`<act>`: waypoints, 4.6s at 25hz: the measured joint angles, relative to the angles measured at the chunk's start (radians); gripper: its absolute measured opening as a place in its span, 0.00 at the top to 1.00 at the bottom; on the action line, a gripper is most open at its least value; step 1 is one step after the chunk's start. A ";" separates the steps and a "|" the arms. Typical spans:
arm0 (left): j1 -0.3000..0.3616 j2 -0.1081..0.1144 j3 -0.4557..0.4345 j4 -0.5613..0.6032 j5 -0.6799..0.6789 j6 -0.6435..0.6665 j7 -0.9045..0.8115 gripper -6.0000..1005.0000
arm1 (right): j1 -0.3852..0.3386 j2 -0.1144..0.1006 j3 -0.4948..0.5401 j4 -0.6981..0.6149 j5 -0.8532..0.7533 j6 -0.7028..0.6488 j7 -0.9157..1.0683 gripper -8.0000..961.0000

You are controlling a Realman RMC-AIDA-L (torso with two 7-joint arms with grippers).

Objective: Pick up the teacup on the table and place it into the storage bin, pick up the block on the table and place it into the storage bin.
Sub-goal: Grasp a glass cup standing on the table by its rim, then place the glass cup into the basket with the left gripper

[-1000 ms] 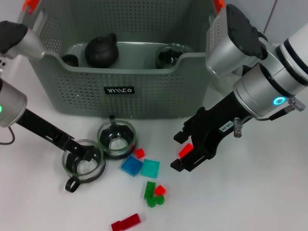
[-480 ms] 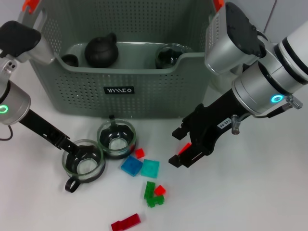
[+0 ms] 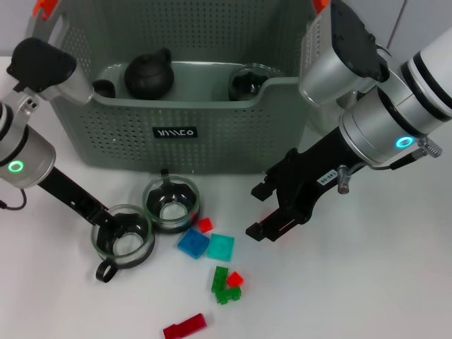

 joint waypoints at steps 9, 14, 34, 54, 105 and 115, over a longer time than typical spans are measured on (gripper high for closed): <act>-0.009 -0.001 0.005 0.040 0.003 -0.021 0.000 0.20 | -0.002 0.000 0.000 0.001 0.000 0.013 -0.012 0.21; -0.012 -0.002 0.005 0.043 0.004 -0.021 -0.001 0.21 | -0.003 0.000 0.000 0.002 0.000 0.016 -0.013 0.21; -0.033 0.021 -0.002 0.094 0.012 -0.013 -0.012 0.70 | -0.002 -0.002 0.005 0.002 0.003 0.026 -0.023 0.20; 0.004 0.025 -0.119 -0.099 -0.037 0.213 0.025 0.95 | -0.009 -0.002 0.019 0.002 0.011 0.026 -0.033 0.20; -0.295 0.060 0.132 0.341 -0.565 -0.646 0.037 0.92 | -0.012 -0.002 0.029 0.117 0.052 -0.043 -0.153 0.21; -0.292 0.043 0.136 0.409 -0.565 -0.747 0.094 0.91 | -0.012 -0.002 0.027 0.130 0.052 -0.042 -0.157 0.20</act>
